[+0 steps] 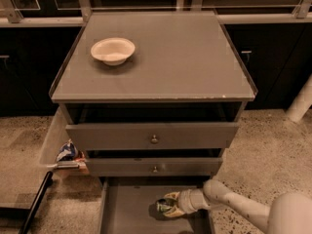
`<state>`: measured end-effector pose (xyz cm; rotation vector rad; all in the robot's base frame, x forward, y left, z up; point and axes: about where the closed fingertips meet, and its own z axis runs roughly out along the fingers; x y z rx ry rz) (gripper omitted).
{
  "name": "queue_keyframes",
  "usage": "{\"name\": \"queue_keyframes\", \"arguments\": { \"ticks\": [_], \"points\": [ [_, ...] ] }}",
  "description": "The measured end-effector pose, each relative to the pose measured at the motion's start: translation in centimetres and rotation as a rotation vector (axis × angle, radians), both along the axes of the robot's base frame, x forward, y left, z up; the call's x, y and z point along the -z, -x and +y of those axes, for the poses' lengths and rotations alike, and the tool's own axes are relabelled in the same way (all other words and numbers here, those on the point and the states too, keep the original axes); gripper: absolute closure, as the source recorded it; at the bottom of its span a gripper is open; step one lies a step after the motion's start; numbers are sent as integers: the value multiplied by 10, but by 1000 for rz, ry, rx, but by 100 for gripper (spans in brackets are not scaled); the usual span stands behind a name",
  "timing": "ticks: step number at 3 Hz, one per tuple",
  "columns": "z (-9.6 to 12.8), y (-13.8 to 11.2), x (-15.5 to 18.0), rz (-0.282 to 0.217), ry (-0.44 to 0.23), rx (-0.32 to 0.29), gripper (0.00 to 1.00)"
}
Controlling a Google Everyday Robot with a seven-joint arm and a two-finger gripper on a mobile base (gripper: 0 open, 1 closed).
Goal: Pick green can from bottom drawer and place on counter
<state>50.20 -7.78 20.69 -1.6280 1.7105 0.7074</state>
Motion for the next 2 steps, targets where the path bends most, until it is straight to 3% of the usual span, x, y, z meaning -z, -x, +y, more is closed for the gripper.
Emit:
{"name": "queue_keyframes", "arguments": {
  "ticks": [1,2],
  "points": [
    [-16,9,-36,-46,24,10,100],
    [-37,11,-97,-117,70,27,100]
  ]
}}
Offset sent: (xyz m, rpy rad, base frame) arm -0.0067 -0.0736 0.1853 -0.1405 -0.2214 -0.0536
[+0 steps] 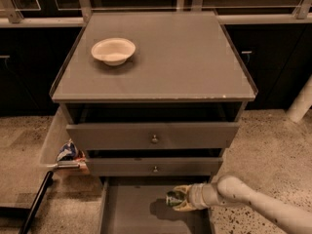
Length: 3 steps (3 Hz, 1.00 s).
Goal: Pick green can from bottom drawer and place on counter
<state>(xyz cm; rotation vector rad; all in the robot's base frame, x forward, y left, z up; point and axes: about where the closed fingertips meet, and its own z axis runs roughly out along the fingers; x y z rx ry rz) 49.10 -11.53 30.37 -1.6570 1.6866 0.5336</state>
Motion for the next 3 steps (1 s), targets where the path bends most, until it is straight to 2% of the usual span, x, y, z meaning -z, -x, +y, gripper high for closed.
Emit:
{"name": "queue_keyframes", "arguments": {
  "ticks": [1,2,3],
  "points": [
    [-14,-12,-62,-66,39,-18,100],
    [-17,-18,-73,-83,51,-20,100],
    [-19,-13,-78,-88,39,-19,100]
  ]
}}
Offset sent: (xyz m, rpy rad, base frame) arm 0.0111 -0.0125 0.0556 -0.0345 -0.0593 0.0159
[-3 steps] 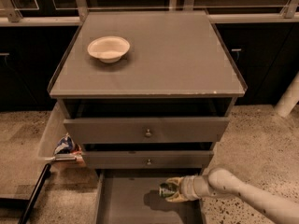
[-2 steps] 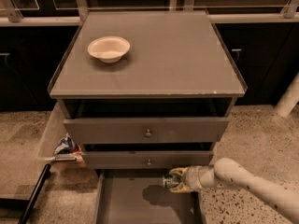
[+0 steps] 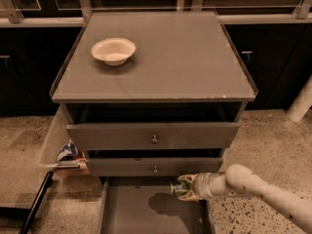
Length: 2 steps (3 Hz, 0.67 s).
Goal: Pick green can from bottom drawer and place on counter
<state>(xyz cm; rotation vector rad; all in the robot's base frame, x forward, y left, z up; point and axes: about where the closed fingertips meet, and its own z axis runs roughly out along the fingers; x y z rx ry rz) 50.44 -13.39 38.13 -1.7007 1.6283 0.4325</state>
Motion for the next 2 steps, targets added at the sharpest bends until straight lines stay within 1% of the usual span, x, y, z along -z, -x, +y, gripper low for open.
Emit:
{"name": "queue_keyframes", "arguments": {
  "ticks": [2],
  "points": [
    [12,22,-96,-163,-16,-73,100]
  ]
}}
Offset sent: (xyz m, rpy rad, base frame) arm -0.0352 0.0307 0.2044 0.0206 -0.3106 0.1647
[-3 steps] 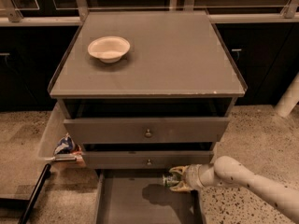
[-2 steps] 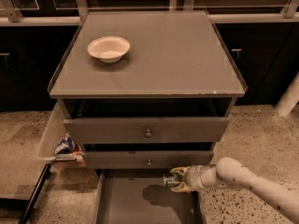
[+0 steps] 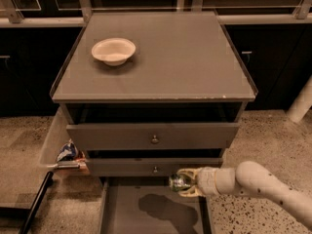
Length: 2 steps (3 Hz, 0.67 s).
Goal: Pick green can from bottom drawer and place on counter
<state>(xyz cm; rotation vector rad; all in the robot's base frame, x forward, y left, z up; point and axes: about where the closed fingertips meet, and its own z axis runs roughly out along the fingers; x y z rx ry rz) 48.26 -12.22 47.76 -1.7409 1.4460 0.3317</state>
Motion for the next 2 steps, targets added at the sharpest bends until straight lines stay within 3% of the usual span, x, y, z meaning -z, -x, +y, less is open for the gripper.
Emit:
{"name": "queue_keyframes", "arguments": {
  "ticks": [2],
  "points": [
    [31,1,-119,-116,-11,-103,100]
  ]
}}
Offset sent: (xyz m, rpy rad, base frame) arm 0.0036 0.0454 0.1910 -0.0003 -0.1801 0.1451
